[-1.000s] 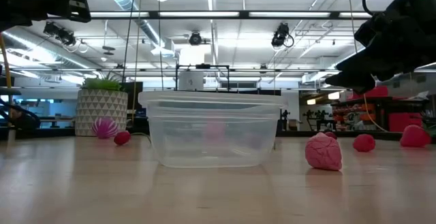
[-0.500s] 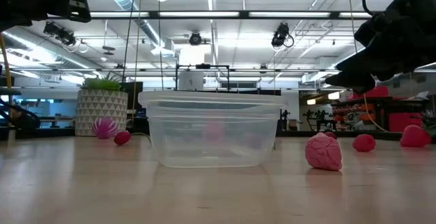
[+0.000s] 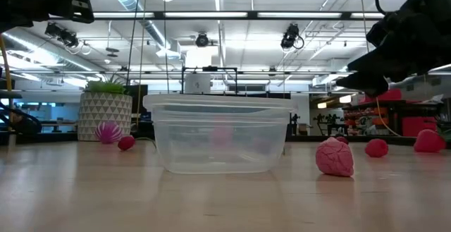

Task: Pick and placing Produce into tupperware
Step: Put the red strawberry into the transparent bin

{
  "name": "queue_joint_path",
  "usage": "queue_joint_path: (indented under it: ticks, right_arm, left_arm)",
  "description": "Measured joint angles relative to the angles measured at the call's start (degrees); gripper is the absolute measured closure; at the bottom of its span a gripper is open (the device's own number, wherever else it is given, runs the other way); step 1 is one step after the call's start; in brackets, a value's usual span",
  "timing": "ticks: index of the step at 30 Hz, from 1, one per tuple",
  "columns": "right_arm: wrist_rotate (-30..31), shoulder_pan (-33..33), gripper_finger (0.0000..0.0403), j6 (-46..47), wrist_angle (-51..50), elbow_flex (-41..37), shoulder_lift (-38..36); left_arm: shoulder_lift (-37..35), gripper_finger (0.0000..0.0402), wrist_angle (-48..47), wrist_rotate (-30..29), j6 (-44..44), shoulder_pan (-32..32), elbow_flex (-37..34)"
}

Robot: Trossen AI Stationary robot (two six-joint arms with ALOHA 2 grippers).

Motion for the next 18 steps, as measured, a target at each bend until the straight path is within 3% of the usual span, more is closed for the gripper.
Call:
queue_joint_path:
  ticks: [4, 9, 13, 18]
  right_arm:
    - [0.86, 0.20, 0.0103, 0.15, 2.58, 0.00, 0.04]
    - [3.71, 0.16, 0.0103, -1.63, 13.57, 0.00, 0.02]
    - [5.32, 0.16, 0.0103, -10.30, 22.44, 0.00, -0.02]
    - [9.50, 0.16, 0.0103, -13.98, 21.95, 0.02, 0.01]
  left_arm:
    - [-0.01, 0.0323, 0.00, 0.00, 0.01, 0.00, 0.00]
    - [0.00, 0.0321, 0.02, 0.00, 0.00, -0.01, 0.00]
    - [-0.01, 0.0317, 1.16, 0.01, 0.03, -0.02, 0.00]
    - [0.38, 0.0321, 3.31, -0.01, 0.12, 0.00, -0.01]
